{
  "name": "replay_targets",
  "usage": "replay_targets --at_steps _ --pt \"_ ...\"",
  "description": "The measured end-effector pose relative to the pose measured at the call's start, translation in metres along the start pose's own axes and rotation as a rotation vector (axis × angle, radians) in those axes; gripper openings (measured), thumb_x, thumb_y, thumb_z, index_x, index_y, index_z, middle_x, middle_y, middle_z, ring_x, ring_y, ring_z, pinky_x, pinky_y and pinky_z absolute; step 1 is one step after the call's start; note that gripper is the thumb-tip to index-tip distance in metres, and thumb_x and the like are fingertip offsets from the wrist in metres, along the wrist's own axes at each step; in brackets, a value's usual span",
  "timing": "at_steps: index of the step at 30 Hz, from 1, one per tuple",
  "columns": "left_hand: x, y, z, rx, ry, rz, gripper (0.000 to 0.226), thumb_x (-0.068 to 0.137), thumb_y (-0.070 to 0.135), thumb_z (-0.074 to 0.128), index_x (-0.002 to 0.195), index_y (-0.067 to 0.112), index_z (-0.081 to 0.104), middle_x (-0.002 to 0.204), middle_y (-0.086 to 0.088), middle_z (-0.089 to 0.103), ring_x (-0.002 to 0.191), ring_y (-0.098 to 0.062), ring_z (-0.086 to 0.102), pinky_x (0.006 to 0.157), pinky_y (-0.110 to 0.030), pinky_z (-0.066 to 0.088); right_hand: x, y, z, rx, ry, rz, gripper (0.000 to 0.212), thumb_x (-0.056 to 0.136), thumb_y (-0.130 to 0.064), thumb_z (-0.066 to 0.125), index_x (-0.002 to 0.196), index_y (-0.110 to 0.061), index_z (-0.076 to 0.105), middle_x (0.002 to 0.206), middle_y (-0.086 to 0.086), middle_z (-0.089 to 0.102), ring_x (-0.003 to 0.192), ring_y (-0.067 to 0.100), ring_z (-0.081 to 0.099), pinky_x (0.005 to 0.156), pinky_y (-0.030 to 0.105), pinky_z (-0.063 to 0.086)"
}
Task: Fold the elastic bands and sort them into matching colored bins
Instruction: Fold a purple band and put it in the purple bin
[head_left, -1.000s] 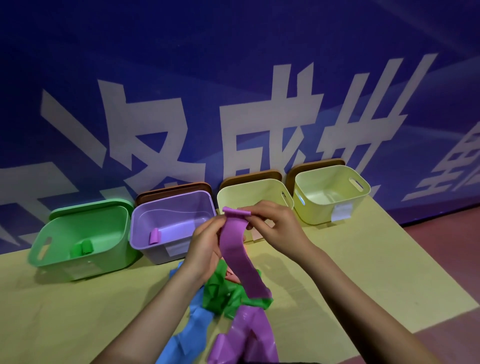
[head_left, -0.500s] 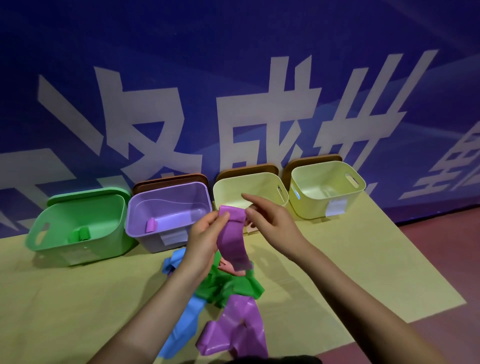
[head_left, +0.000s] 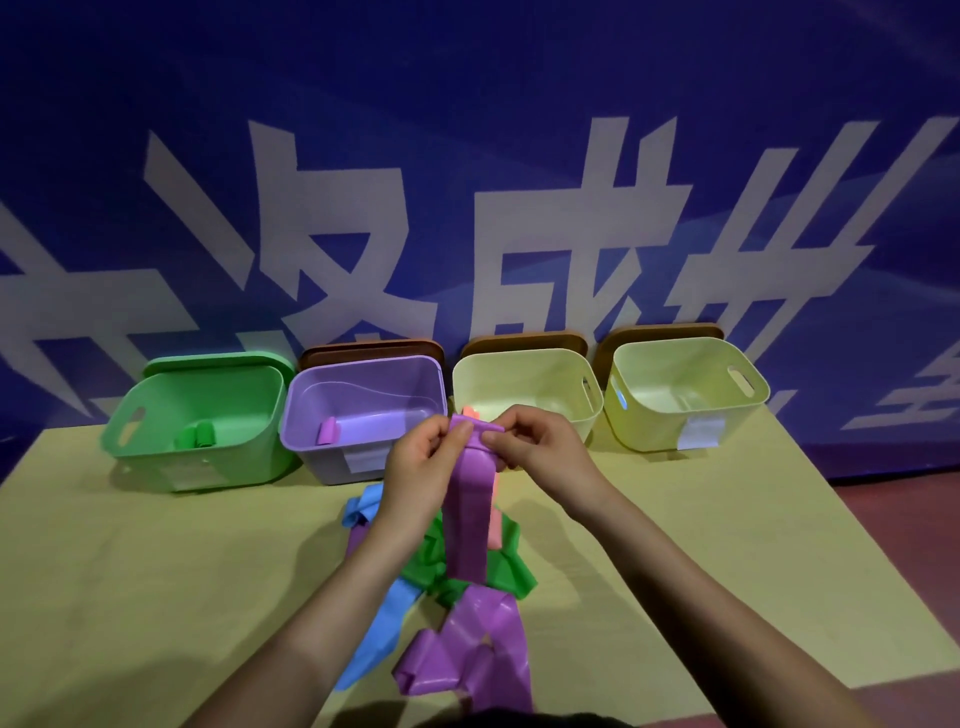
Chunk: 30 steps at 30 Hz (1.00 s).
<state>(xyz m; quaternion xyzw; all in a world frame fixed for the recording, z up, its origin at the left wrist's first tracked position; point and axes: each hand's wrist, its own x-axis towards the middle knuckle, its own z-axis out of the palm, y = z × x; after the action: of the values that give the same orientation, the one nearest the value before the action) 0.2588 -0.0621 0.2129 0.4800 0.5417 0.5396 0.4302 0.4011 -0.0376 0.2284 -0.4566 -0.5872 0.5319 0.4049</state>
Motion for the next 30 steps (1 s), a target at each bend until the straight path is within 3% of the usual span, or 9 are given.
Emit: replay_targets --at_steps 3,7,11,13,16,20,23,26,30 --pt "-0.004 -0.003 0.000 0.029 0.002 0.070 0.034 0.095 0.009 0.056 0.064 0.023 0.051 0.054 0.014 0.050 0.054 0.001 0.041 0.052 -0.019 0.033 -0.004 0.003 0.002 -0.038 0.018 -0.053 0.011 0.086 0.004 0.063 0.076 0.000 0.061 0.057 0.009 0.058 0.053 0.011 0.054 0.060 0.026 0.044" --pt "-0.012 -0.009 -0.003 -0.022 0.007 0.094 0.028 0.088 0.028 0.059 0.069 0.008 0.054 0.060 -0.001 0.048 0.059 -0.011 0.041 0.054 -0.028 0.032 -0.012 0.011 0.010 -0.145 0.071 -0.136 0.021 0.085 0.001 0.065 0.072 -0.014 0.061 0.056 0.000 0.059 0.053 0.010 0.056 0.060 0.027 0.045" --pt "-0.019 -0.013 -0.005 -0.090 -0.009 -0.066 0.015 0.091 0.020 0.062 0.080 0.019 0.071 0.076 -0.009 0.066 0.073 -0.020 0.058 0.069 -0.035 0.045 -0.019 0.023 0.014 -0.058 0.119 -0.077 0.019 0.085 0.001 0.065 0.074 -0.015 0.064 0.061 0.003 0.059 0.057 0.011 0.057 0.060 0.025 0.046" --pt "-0.022 -0.015 -0.007 -0.156 -0.052 -0.171 0.009 0.085 0.031 0.069 0.082 0.026 0.076 0.089 -0.013 0.071 0.085 -0.027 0.064 0.082 -0.043 0.048 -0.023 0.025 0.015 -0.028 0.128 -0.059 0.015 0.085 0.003 0.064 0.076 -0.009 0.064 0.059 0.003 0.058 0.054 0.007 0.056 0.057 0.018 0.044" --pt "-0.028 -0.022 -0.011 -0.239 -0.089 -0.299 0.028 0.070 0.049 0.077 0.083 0.024 0.077 0.098 -0.025 0.068 0.091 -0.036 0.061 0.085 -0.049 0.044 -0.028 0.027 0.017 -0.015 0.132 -0.047 0.011 0.086 0.003 0.063 0.078 -0.005 0.065 0.059 0.002 0.058 0.054 0.003 0.056 0.056 0.015 0.044" --pt "-0.034 -0.028 -0.016 -0.209 -0.081 -0.316 0.016 0.088 0.026 0.065 0.080 0.018 0.076 0.090 -0.016 0.067 0.087 -0.029 0.058 0.081 -0.042 0.043 -0.034 0.031 0.020 -0.049 0.138 -0.065 0.017 0.086 0.000 0.064 0.077 -0.014 0.066 0.063 -0.001 0.061 0.059 0.007 0.058 0.060 0.021 0.046" --pt "-0.034 -0.029 -0.018 -0.369 -0.048 -0.407 0.017 0.094 0.010 0.054 0.091 0.006 0.071 0.087 -0.012 0.071 0.082 -0.022 0.065 0.078 -0.033 0.050 -0.038 0.035 0.022 -0.264 0.148 -0.225 0.010 0.085 -0.007 0.066 0.082 -0.016 0.069 0.071 -0.003 0.062 0.065 0.012 0.058 0.063 0.026 0.047" --pt "-0.035 -0.028 -0.022 -0.470 -0.079 -0.482 0.022 0.096 0.007 0.049 0.109 -0.001 0.064 0.100 -0.017 0.069 0.090 -0.020 0.066 0.085 -0.032 0.051 -0.039 0.036 0.020 -0.579 0.091 -0.456 0.011 0.086 -0.012 0.065 0.094 -0.011 0.071 0.078 -0.005 0.059 0.070 0.008 0.053 0.064 0.020 0.043" --pt "-0.039 -0.023 -0.026 -0.523 -0.104 -0.533 0.024 0.098 0.004 0.042 0.110 0.000 0.063 0.095 -0.014 0.070 0.087 -0.019 0.066 0.078 -0.028 0.053 -0.038 0.032 0.015 -0.772 0.012 -0.624 0.016 0.085 -0.009 0.064 0.099 -0.007 0.072 0.085 0.005 0.065 0.078 0.013 0.055 0.069 0.015 0.037"
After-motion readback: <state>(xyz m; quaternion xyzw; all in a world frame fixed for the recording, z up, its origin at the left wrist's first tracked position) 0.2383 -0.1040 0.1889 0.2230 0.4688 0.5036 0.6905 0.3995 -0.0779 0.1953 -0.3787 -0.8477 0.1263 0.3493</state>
